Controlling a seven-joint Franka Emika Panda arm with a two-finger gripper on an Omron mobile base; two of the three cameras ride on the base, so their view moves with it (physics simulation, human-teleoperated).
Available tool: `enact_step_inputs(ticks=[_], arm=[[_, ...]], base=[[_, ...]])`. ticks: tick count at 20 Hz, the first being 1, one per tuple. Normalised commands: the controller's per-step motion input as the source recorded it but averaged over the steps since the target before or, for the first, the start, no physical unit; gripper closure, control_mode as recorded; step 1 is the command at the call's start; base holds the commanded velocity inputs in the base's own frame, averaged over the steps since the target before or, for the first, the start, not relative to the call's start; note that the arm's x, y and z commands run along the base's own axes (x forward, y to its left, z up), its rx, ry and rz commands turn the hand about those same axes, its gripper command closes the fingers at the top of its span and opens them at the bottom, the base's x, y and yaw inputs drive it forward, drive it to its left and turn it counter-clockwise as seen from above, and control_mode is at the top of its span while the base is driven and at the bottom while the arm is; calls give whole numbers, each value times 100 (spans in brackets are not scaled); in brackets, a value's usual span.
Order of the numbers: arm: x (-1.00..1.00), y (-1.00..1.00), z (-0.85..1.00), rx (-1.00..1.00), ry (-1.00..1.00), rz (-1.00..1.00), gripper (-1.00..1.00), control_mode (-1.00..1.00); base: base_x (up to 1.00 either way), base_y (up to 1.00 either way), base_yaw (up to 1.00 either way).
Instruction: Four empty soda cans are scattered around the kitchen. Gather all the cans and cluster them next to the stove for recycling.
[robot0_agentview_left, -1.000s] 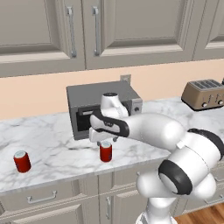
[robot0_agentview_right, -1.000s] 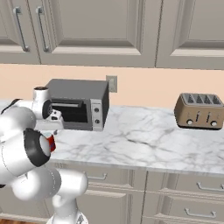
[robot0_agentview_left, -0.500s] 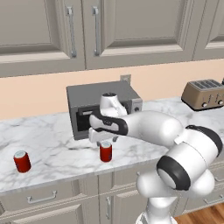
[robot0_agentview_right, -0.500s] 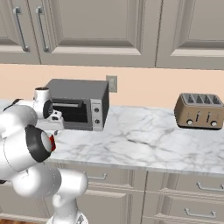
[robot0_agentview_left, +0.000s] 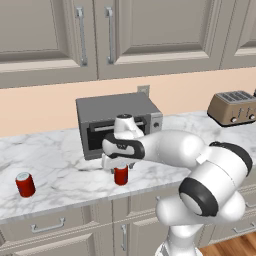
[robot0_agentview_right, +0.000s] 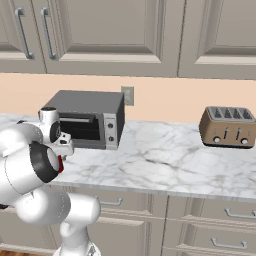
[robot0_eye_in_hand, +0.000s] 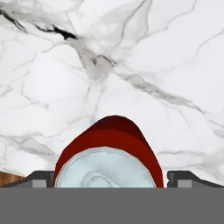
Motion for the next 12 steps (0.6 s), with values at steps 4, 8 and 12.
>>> enact_step_inputs(ticks=[4,8,12], arm=[[0,0,0,0,0,0,-100,-100],[0,0,0,0,0,0,100,-100],[0,0,0,0,0,0,100,-100]], base=[[0,0,0],[0,0,0],[0,0,0]])
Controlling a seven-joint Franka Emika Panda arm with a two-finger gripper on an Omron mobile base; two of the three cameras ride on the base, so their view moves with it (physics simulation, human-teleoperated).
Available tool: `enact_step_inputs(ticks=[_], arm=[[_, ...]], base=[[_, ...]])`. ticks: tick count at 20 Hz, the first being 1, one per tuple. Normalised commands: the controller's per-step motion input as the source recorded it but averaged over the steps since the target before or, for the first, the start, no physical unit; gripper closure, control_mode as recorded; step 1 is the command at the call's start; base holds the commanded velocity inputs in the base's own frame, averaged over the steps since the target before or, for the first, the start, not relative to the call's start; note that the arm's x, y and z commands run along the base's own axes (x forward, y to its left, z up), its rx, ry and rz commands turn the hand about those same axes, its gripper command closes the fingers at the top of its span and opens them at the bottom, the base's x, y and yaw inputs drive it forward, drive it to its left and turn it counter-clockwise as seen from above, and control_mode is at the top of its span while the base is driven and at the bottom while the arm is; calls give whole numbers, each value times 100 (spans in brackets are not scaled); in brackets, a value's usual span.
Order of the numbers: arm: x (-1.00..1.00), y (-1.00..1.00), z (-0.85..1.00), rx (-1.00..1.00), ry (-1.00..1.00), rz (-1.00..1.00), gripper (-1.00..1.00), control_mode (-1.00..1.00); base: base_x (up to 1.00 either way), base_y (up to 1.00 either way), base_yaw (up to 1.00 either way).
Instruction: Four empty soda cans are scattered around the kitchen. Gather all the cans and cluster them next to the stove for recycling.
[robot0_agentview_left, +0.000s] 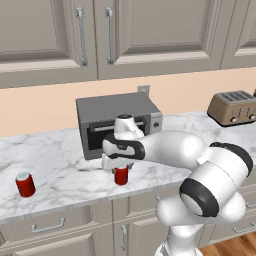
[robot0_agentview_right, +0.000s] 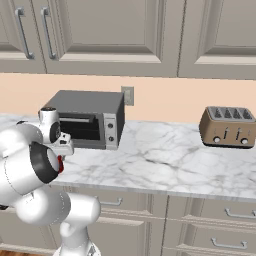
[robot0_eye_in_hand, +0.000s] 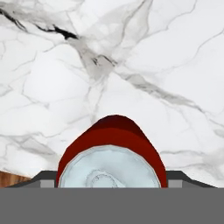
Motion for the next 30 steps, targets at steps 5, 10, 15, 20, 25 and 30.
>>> enact_step_inputs(ticks=[5,10,15,20,25,30], arm=[[-38,-2,31,0,-10,0,100,-100],[-98,-1,100,0,-15,0,100,-100],[-94,-8,75,0,-6,0,100,-100],[-37,-32,79,0,0,0,100,-100],[3,-51,51,2,10,-4,100,-100],[0,0,0,0,0,-1,100,-100]], base=[[0,0,0],[0,0,0],[0,0,0],[0,0,0],[0,0,0],[0,0,0]])
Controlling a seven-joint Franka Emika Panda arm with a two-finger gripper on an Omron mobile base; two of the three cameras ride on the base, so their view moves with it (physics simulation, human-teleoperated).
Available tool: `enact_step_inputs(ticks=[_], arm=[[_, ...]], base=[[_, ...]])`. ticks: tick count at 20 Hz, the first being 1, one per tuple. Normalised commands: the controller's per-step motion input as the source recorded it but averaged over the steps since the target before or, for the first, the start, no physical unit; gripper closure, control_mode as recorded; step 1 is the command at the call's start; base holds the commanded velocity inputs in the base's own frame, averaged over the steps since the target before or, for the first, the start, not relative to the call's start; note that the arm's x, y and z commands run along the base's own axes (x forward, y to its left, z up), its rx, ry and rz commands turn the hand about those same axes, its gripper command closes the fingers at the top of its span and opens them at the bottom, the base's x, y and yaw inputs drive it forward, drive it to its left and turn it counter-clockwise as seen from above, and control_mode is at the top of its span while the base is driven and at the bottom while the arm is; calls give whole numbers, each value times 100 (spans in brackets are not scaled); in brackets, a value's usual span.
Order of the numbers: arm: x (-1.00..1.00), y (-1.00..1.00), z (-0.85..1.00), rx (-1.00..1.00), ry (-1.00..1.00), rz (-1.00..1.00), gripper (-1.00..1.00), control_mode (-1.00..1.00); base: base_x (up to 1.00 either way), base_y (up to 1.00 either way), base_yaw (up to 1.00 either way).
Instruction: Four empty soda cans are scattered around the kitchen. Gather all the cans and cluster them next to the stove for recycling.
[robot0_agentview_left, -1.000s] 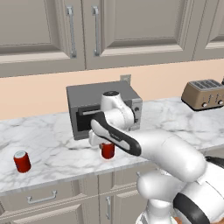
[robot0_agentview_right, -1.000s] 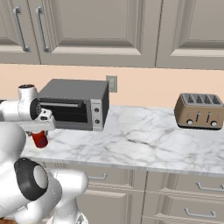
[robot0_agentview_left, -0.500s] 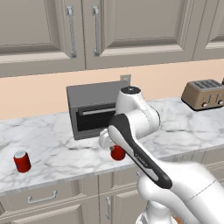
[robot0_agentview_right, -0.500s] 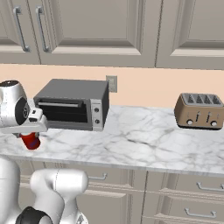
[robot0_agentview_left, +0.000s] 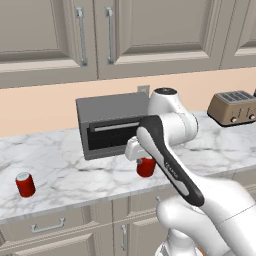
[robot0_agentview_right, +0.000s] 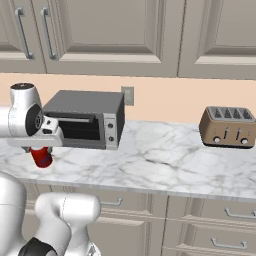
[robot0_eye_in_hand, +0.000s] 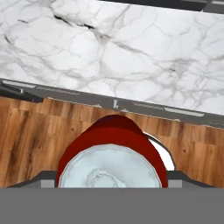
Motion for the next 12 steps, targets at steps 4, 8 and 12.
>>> enact_step_inputs(ticks=[4,8,12], arm=[[0,0,0,0,0,0,100,-100],[0,0,0,0,0,0,100,100],[0,0,0,0,0,0,100,100]], base=[[0,0,0],[-6,0,0],[-100,82,0]])
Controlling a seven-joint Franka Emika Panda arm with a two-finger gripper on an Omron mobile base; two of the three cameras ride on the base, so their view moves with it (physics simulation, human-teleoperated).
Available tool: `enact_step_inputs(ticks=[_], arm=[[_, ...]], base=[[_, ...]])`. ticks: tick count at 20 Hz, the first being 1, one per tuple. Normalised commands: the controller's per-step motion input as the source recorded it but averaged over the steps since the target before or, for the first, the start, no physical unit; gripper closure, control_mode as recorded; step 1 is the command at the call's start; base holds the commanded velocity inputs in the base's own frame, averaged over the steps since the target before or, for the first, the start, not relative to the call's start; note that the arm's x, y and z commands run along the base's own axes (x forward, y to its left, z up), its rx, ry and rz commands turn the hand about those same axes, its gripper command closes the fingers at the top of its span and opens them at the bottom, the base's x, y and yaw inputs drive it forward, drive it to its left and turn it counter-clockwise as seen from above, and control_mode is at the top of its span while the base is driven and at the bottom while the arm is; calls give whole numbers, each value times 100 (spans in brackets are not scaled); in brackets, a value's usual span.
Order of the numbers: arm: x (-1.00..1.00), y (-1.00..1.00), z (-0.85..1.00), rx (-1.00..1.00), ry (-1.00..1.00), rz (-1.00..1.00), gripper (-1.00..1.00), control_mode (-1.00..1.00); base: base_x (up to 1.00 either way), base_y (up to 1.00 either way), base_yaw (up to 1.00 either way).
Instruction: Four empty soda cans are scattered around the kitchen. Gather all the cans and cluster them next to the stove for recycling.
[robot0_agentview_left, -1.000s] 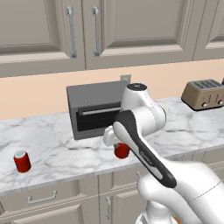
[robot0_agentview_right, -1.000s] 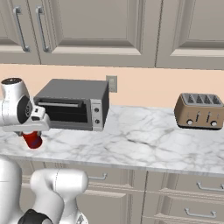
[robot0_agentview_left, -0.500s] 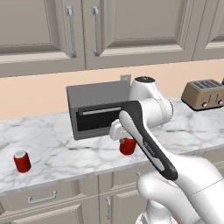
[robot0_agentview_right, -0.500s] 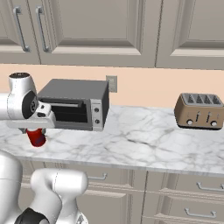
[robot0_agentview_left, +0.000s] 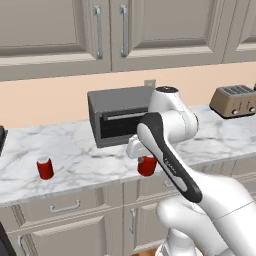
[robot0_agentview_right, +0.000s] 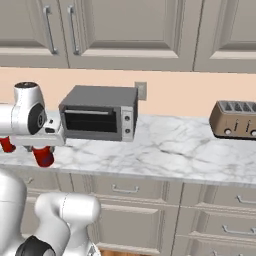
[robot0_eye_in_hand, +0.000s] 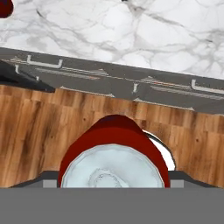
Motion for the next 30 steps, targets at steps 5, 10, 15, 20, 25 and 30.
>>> enact_step_inputs(ticks=[5,10,15,20,25,30], arm=[[0,0,0,0,0,0,100,100],[0,0,0,0,0,0,100,100],[0,0,0,0,0,0,100,100],[0,0,0,0,0,0,100,100],[0,0,0,0,0,0,100,100],[0,0,0,0,0,0,100,100]], base=[[-99,100,7],[-22,68,30],[7,-19,9],[40,-24,-2],[74,55,-18],[56,68,-20]])
